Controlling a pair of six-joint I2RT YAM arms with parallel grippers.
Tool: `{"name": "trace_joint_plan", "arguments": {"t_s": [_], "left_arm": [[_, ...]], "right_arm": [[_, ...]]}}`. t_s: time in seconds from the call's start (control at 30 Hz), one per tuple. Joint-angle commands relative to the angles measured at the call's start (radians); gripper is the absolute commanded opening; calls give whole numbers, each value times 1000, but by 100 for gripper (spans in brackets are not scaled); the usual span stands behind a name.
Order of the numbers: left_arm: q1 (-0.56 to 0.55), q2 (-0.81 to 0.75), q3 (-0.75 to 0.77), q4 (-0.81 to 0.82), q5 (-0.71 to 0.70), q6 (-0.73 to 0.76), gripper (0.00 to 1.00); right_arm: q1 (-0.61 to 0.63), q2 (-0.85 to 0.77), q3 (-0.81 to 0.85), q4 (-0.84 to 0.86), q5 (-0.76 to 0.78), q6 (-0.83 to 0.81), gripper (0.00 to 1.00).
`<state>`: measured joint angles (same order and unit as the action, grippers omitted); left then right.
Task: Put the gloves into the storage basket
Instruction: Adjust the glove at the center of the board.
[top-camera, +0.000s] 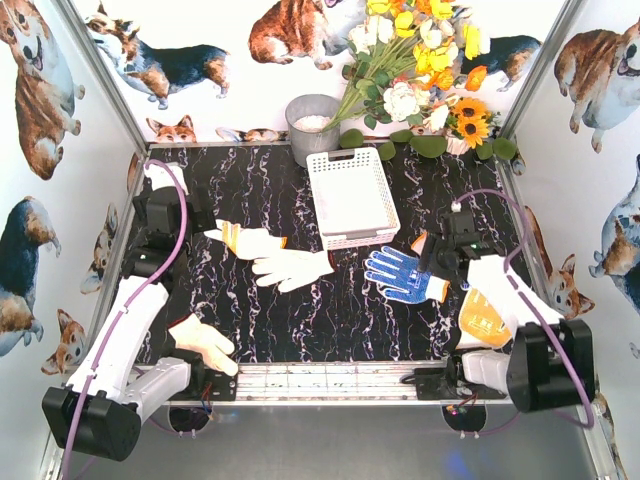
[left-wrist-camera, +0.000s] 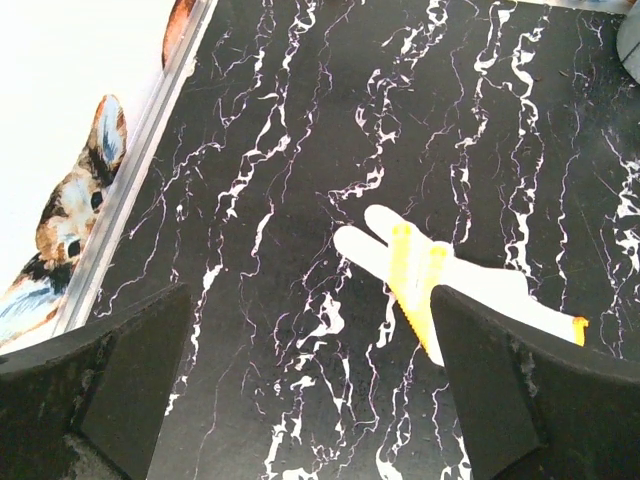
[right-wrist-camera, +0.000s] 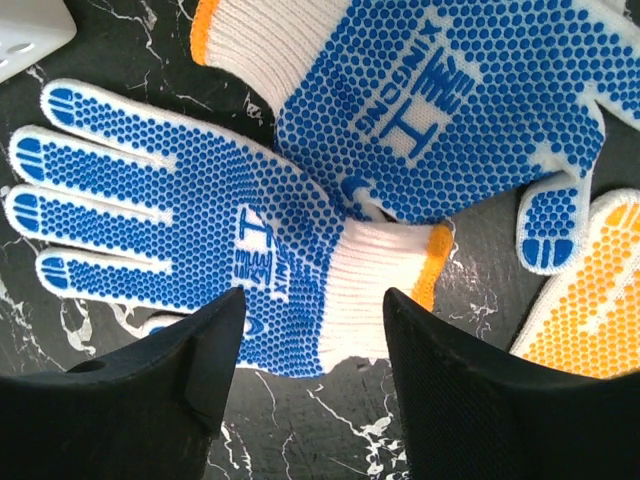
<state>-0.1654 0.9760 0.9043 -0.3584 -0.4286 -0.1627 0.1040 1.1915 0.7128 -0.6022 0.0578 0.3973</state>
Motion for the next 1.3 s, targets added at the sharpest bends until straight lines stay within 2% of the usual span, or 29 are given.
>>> {"name": "trace_joint_plan", "arguments": {"t_s": [0.0, 0.3, 0.47, 0.57, 0.63, 0.73, 1.1, 1.2, 1.27], "left_arm": [[-3, -1, 16, -6, 10, 20, 100], [-3, -1, 7, 1, 45, 32, 100], [-3, 11, 7, 0, 50, 31, 100], [-3, 24, 13, -9, 59, 31, 100], [-3, 31, 20, -19, 62, 30, 100], [-3, 32, 17, -18, 60, 29, 100], [-3, 70, 29, -31, 81, 24, 100], [-3, 66, 26, -30, 82, 25, 100], [-4, 63, 23, -26, 82, 22, 100]], "right_arm": [[-1, 74, 73, 45, 2, -59, 57], [-1, 217, 129, 117, -34, -73, 54], [-1, 238, 118, 143, -74, -104, 53], [1, 243, 121, 111, -103, -91, 49], [10, 239, 126, 52, -92, -47, 43], [36, 194, 104, -9, -98, 33, 38], [279, -2, -29, -33, -236, 312, 38], [314, -59, -39, -30, -269, 343, 39], [314, -110, -33, -53, -227, 324, 41]]}}
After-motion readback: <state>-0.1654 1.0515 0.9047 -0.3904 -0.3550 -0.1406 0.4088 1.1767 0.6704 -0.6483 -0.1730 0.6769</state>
